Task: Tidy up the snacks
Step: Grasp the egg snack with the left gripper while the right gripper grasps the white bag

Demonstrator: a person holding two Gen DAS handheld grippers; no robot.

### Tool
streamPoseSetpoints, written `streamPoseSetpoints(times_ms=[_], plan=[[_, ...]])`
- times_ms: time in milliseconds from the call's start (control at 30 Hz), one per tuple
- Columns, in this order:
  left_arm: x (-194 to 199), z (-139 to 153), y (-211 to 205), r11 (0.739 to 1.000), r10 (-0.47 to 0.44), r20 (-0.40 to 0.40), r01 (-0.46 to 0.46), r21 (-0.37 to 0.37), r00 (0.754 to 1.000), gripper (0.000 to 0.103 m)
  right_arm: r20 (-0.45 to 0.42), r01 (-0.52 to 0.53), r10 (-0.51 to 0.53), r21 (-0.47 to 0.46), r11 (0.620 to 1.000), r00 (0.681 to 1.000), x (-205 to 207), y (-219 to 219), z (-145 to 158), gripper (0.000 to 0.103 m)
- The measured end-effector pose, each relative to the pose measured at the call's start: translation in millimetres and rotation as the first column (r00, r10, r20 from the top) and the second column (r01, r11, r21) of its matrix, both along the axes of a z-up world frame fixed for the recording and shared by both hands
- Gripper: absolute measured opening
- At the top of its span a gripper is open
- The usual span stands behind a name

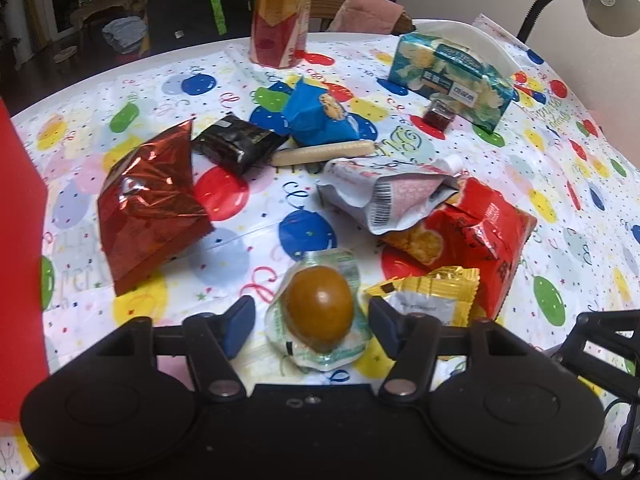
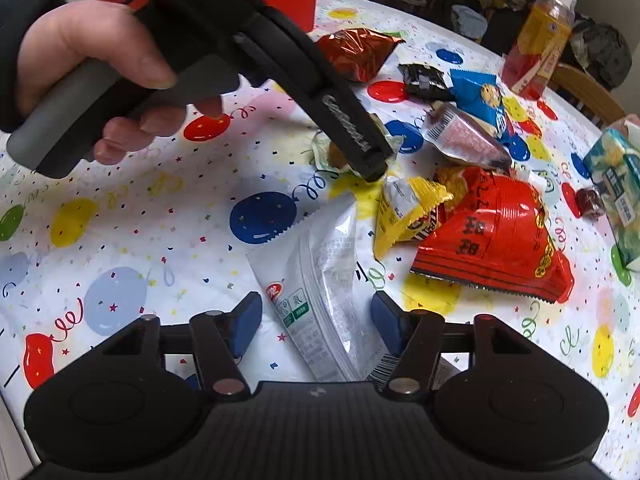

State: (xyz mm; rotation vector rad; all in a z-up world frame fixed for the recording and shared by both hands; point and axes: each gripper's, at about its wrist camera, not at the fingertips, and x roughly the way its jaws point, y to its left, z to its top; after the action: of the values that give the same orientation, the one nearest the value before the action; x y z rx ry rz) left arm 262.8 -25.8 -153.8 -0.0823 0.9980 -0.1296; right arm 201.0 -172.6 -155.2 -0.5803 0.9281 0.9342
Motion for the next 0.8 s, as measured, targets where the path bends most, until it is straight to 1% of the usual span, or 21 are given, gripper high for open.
streamPoseSetpoints(times_ms=[33,100,267,433,633,800], plan=[[0.5,-0.2,-0.5,1.000,-0.002,-0.002,0.002,-0.005,1.000,0.055,0.001,0.002,-0.002,0.000,1.000,1.000,-0.3,0.0,0.3,0.053],[1.0,-0.2,-0.5,1.000,0.003,-0.001,-0.003,-0.008,1.000,0.055,0.001,0.011,-0.011,0.001,1.000,1.000,-0.6,-0.5,1.6,0.051],[-1.8,2.7,0.3,1.000,0.003,0.015,-0.003,-0.002,1.000,0.049,-0.002,0.044,-0.044,0.013,0.999,0.999,-1.8,-1.1,4.0,0.045],[-6.8,5.4,4.6,1.000,0.008,0.026,-0.008,-0.007,1.000,0.044,-0.012,0.087,-0.086,0.032,0.996,0.996,-5.0,-3.2,9.4,0.035],[-21.2,10.1,15.3,1.000,0.018,0.032,-0.017,-0.017,0.999,0.044,-0.068,0.176,-0.171,0.074,0.982,0.983,-3.7,-11.2,17.3,0.031],[-40.4,18.3,29.8,0.998,0.042,0.034,-0.040,-0.049,0.999,0.044,-0.110,0.253,-0.241,0.122,0.960,0.964,-2.4,-18.5,31.1,0.030]])
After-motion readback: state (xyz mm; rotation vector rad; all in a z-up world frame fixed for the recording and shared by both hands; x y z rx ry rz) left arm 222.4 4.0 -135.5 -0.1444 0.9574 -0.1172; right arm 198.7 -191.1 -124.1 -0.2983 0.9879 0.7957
